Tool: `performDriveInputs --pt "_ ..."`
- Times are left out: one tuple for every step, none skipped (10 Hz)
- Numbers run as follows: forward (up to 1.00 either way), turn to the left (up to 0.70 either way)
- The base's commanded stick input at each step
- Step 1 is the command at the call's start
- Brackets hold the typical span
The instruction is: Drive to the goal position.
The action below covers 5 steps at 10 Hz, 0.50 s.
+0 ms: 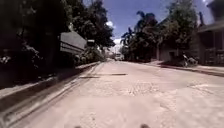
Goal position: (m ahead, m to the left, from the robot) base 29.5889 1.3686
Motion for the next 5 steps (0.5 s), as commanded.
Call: performDriveInputs --pt "1.00 0.00" --pt "1.00 0.00" --pt "1.00 0.00" --pt "1.00 0.00" --pt "1.00 0.00"
